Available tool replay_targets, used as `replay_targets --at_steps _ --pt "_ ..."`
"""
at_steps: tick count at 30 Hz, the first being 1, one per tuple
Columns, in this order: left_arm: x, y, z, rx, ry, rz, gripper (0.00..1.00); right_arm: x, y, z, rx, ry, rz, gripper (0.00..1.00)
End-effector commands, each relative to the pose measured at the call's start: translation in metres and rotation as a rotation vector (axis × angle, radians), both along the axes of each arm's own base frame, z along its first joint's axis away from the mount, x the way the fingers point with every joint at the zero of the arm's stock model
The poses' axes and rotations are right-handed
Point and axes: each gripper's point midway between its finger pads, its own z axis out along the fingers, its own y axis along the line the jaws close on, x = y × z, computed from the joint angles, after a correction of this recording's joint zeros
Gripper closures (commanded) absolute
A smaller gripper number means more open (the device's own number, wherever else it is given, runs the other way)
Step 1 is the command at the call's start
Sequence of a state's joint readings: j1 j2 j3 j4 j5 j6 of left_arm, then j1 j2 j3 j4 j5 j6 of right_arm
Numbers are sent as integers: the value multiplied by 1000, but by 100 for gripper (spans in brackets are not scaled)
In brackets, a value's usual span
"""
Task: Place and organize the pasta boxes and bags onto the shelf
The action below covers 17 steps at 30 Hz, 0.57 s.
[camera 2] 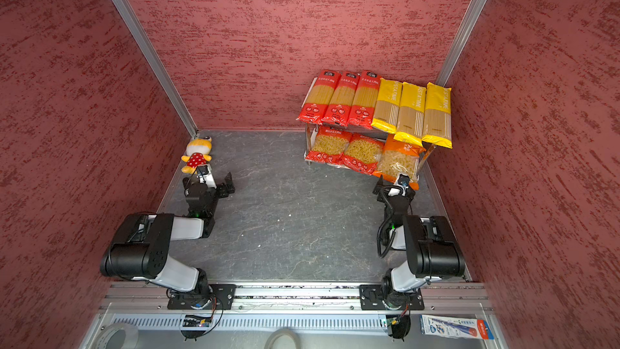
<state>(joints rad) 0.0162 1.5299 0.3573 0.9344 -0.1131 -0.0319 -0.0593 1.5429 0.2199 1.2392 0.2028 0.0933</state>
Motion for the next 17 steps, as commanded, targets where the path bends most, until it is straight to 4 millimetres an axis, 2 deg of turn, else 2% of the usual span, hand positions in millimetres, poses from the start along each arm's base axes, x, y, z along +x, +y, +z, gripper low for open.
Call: replay_targets --at_steps 1,9,11,16,17 --pt "1 -1 -1 4 5 -1 0 -2 -2 6 -2 -31 -22 1" --pt "0 -2 -2 6 7 -4 0 -1 -2 6 -4 -25 -19 1" --pt "1 -9 0 41 -1 -17 0 -1 -2 6 -3 -25 -19 1" --pt "-1 -11 -1 46 -3 -26 0 -1 -2 6 -5 -26 -17 1" --pt "-1 -18 0 50 -8 -70 0 0 -2 6 -4 -25 -17 1"
